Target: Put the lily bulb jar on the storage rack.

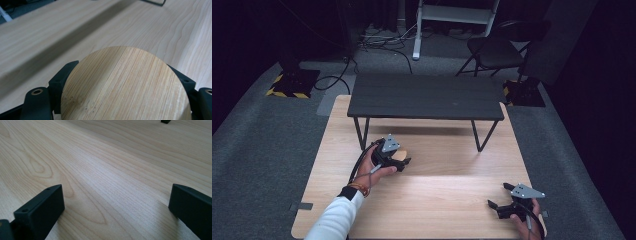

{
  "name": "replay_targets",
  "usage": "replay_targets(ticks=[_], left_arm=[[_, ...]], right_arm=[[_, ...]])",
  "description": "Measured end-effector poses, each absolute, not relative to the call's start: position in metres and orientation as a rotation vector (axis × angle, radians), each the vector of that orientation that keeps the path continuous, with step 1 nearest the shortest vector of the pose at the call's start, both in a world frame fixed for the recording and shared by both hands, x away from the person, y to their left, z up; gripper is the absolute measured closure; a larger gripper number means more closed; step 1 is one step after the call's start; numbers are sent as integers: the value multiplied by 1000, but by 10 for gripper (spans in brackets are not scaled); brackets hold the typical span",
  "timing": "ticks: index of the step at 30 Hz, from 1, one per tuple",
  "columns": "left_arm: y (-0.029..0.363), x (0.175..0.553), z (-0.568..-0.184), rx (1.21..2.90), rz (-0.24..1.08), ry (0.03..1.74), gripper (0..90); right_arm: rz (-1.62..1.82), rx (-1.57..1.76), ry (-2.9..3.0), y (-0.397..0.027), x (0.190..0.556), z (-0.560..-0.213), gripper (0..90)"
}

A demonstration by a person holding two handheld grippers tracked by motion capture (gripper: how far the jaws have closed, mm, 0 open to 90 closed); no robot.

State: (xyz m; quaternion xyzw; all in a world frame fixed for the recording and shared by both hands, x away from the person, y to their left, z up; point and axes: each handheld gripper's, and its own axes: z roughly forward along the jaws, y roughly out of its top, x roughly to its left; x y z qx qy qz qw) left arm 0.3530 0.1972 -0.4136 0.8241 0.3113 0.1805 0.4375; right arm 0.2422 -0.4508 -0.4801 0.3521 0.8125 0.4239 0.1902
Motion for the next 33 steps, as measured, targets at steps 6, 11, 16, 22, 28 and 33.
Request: replay_targets(ticks=[6,11,16,22,28,33], left_arm=[[200,351,-383,2032,393,718,243],[198,351,-357,2031,374,682,243],[192,357,-329,2013,373,659,243],[181,377,-294,2011,354,603,242],[169,395,-262,2000,344,546,242],[159,409,-243,1988,338,519,242]], right_arm=[[1191,990,2283,-451,242,-480,0],[1191,990,2284,-451,242,-480,0],[1191,989,2284,-451,242,-480,0],[1192,990,2284,-451,242,-480,0],[1193,988,2285,-451,242,-480,0],[1193,988,2285,-451,242,-480,0]])
